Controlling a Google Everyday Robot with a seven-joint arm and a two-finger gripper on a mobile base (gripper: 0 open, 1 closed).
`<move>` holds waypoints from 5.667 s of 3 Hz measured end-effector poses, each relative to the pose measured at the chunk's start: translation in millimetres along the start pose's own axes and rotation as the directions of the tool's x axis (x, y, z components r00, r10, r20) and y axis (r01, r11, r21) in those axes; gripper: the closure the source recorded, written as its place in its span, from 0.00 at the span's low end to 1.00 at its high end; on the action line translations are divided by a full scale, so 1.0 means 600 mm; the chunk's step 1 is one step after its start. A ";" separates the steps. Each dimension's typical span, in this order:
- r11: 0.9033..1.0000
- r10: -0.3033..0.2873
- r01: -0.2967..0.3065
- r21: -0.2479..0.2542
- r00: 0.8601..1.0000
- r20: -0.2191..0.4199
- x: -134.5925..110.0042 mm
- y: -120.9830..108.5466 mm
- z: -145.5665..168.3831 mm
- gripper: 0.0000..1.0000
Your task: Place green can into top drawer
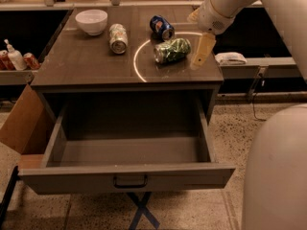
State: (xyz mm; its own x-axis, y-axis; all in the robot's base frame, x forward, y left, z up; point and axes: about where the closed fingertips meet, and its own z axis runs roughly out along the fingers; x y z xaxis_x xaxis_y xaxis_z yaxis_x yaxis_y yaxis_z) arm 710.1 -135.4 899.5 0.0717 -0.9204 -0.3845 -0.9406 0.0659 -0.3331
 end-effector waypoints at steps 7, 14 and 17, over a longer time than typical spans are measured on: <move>0.994 -0.026 0.028 -0.102 0.999 0.021 -0.036 -0.039 0.137 0.65; 0.999 0.026 -0.018 -0.032 0.963 0.267 -0.144 0.193 -0.042 1.00; 0.989 0.088 -0.046 -0.143 0.949 0.303 -0.173 0.311 0.053 1.00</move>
Offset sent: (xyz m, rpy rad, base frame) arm 0.0475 0.0336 -0.0085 0.0006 -0.0207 0.0704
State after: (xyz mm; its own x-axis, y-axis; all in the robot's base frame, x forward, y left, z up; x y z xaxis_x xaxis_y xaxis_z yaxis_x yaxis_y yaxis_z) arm 537.6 -15.2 849.6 0.0855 -0.7510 -0.6548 -0.9807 0.0526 -0.1883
